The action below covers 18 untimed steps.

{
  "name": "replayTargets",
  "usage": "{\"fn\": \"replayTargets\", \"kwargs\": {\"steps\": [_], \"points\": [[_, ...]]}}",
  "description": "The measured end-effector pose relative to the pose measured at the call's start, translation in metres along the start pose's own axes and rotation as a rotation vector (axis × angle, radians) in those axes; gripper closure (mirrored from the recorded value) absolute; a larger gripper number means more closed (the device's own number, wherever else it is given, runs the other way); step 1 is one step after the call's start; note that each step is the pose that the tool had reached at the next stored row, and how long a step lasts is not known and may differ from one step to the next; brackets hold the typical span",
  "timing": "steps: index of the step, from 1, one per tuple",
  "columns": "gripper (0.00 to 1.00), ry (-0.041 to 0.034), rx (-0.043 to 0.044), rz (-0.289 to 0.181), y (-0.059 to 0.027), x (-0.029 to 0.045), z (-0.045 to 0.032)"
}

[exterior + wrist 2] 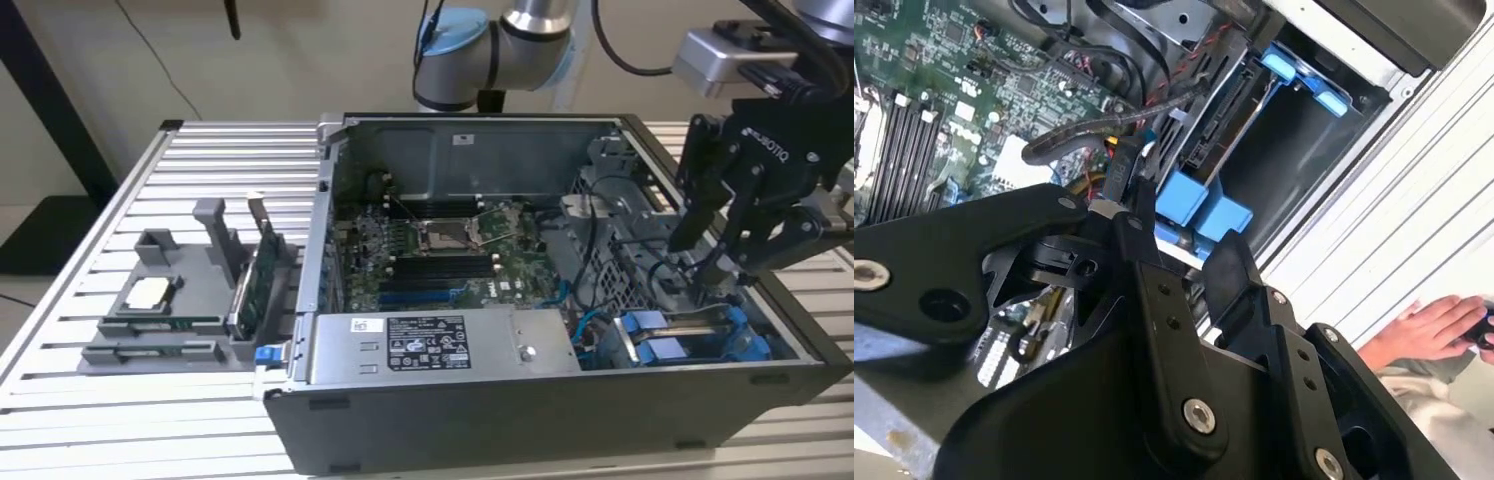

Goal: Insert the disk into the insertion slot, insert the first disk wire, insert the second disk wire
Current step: 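Insert the first disk wire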

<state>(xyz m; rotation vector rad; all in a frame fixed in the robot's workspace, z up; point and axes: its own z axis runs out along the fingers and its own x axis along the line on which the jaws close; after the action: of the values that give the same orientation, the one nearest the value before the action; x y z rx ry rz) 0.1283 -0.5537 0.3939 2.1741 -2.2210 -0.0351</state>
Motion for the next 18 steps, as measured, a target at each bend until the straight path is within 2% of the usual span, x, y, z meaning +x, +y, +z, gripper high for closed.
{"fn": "replayTargets", "kwargs": {"steps": [8,18], "points": [[0.53,0.0017,0.0,0.0,-0.0018,-0.006,-0.0001],[0.53,0.0019,0.0001,-0.002,-0.0032,-0.0076,-0.0002]]}}
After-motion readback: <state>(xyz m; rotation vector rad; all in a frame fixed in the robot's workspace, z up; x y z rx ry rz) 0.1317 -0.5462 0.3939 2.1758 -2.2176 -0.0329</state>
